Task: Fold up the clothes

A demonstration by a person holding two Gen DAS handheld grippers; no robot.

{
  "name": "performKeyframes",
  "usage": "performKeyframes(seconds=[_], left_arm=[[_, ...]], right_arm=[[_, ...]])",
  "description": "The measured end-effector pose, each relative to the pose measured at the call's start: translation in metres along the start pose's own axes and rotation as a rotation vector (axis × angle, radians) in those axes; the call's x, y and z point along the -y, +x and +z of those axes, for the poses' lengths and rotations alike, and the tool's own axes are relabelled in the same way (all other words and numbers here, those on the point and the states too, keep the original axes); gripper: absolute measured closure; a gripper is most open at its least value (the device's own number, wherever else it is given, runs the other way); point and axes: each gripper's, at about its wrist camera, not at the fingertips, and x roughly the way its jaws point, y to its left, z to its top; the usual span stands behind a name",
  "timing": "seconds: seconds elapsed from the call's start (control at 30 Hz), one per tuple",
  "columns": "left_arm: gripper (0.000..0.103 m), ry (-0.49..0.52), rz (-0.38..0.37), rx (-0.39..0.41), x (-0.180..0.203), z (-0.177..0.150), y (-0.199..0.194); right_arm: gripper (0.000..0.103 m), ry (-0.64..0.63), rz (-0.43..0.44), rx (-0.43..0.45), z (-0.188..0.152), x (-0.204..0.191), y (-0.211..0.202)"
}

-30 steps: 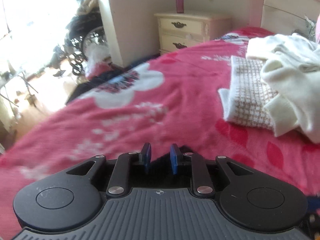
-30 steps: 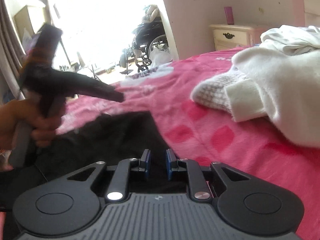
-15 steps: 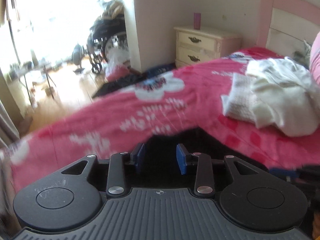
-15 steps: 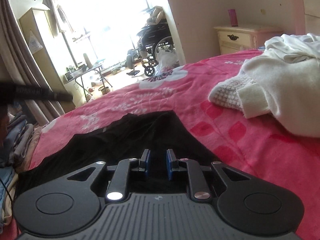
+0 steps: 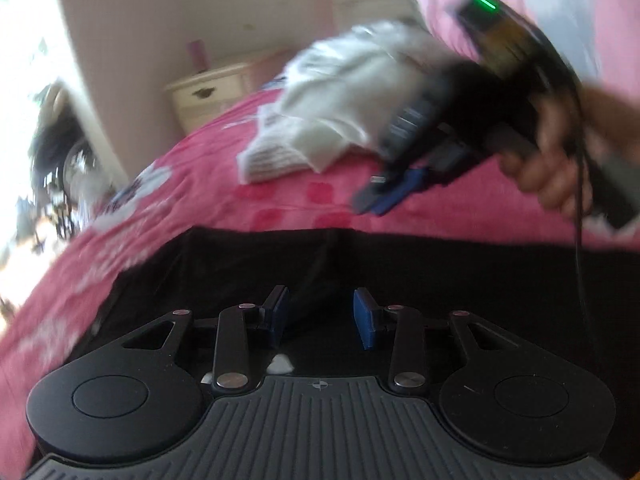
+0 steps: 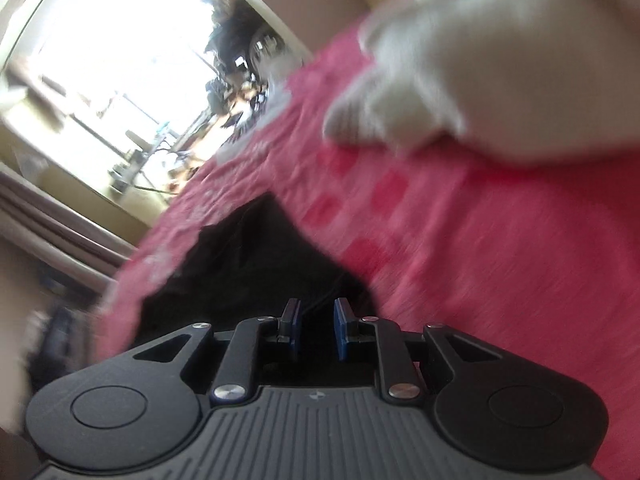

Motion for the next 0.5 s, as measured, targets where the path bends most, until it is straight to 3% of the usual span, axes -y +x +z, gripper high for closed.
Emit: performKeyframes(seconds=[0.1, 0.23, 0.4, 0.5], left_arm=[[0.068, 0.027, 0.005, -0.01, 0.012, -0.001, 0.029], [0.068, 0.041, 0.021, -0.035, 0.016, -0.001, 0.057], [0.093, 0.006, 0.021, -0.074, 0.009, -0.006, 0.075], [0.099, -0.003, 0.017, -0.071, 0.006, -0.012, 0.076]], right_arm=[[0.083, 0.117, 0.046, -0.065, 0.004, 0.013, 0.022], [0.083, 0.159, 0.031, -0.099, 0.012, 0.021, 0.042], [0.083, 0.166, 0.039, -0.134, 0.017, 0.025, 0.06], [0.086, 0.145, 0.025, -0.134, 0.02, 0.025, 0.071]])
